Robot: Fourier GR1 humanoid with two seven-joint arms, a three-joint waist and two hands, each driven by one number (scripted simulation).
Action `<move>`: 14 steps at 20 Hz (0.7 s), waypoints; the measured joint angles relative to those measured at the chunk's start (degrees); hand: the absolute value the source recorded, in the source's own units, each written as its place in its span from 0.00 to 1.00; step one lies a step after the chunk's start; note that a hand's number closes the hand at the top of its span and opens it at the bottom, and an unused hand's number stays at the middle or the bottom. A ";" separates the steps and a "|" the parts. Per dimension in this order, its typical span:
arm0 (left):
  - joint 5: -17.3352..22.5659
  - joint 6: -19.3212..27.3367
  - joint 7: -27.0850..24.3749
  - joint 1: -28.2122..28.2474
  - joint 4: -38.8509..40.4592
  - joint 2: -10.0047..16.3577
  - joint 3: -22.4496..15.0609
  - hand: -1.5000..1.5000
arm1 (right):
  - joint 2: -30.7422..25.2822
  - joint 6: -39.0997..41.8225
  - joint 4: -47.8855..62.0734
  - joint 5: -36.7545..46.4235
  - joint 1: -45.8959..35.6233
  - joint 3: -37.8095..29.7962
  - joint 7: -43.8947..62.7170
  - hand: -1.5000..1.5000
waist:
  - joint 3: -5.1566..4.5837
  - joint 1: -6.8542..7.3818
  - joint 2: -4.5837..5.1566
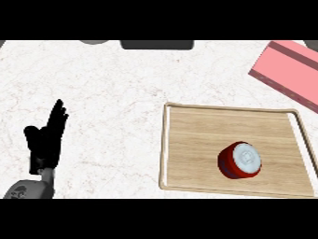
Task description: Pick the can from the tray and place it in the cardboard box
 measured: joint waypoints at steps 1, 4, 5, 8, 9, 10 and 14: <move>-0.10 -0.15 0.20 -0.11 0.07 0.00 0.05 0.50 | 0.07 0.42 -0.71 0.77 -1.05 2.08 2.50 0.00 | 0.00 0.08 0.02; -0.28 -0.59 0.42 -1.03 0.91 0.09 0.80 0.50 | 0.31 2.52 -0.80 1.99 -4.77 6.67 8.68 0.00 | 0.02 0.12 0.06; -0.48 -0.59 0.39 -1.40 1.14 -0.28 0.65 0.50 | 0.55 3.02 -0.21 2.60 -6.51 8.73 10.89 0.00 | 0.00 0.28 0.08; -0.86 -0.75 -0.22 -1.60 1.75 -0.83 0.94 0.50 | 1.70 4.72 1.16 3.26 -10.22 12.95 15.66 0.00 | 0.01 0.29 0.08; -0.74 -1.08 -0.34 -1.22 1.52 -0.72 1.20 0.50 | 2.37 4.87 1.79 4.00 -10.80 14.43 16.33 0.00 | 0.01 0.27 0.06; -0.96 -1.07 -0.58 -1.65 2.33 -0.97 1.33 0.50 | 2.96 5.02 1.81 3.76 -12.32 15.70 17.84 0.00 | 0.03 0.23 0.07; -0.95 -1.89 -1.09 -0.81 2.35 -1.18 2.11 0.50 | 6.69 4.96 3.26 6.53 -14.40 20.55 19.92 0.00 | 0.04 0.02 0.01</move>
